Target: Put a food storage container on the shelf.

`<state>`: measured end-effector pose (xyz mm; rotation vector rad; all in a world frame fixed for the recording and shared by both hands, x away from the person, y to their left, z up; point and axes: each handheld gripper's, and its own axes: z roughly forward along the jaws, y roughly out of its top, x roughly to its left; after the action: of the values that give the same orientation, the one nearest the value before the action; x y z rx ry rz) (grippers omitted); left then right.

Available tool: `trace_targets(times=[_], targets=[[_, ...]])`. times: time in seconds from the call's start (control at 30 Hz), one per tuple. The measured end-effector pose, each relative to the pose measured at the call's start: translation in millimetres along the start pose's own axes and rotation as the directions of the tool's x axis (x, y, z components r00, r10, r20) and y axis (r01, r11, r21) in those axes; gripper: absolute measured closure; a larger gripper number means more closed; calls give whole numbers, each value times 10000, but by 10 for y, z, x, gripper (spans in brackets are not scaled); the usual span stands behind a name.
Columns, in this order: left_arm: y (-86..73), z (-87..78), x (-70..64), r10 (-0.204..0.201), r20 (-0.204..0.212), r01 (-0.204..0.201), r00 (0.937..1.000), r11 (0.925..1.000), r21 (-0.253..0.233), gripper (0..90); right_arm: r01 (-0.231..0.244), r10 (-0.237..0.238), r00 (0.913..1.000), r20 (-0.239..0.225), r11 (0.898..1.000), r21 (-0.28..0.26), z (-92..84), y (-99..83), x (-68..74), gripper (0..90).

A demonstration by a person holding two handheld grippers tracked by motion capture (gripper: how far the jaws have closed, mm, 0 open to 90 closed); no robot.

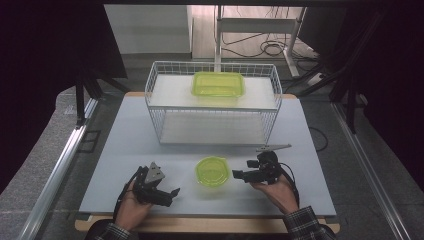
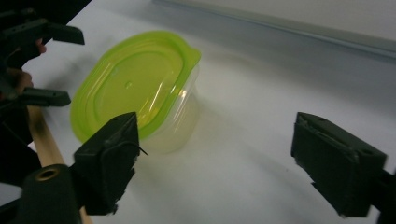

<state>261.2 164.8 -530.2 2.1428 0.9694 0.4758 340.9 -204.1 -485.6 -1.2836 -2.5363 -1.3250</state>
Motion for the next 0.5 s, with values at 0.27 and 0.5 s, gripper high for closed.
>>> trace_targets(times=[0.27,0.5], targets=[[1,4,-9,71,-17,-71,10000,10000,35,0,-641,665,9945,-804,9974,324,175,136,-29,330],[1,0,-6,100,7,-100,9999,9999,47,0,-1198,1279,9836,-1271,9903,699,309,188,-52,489]])
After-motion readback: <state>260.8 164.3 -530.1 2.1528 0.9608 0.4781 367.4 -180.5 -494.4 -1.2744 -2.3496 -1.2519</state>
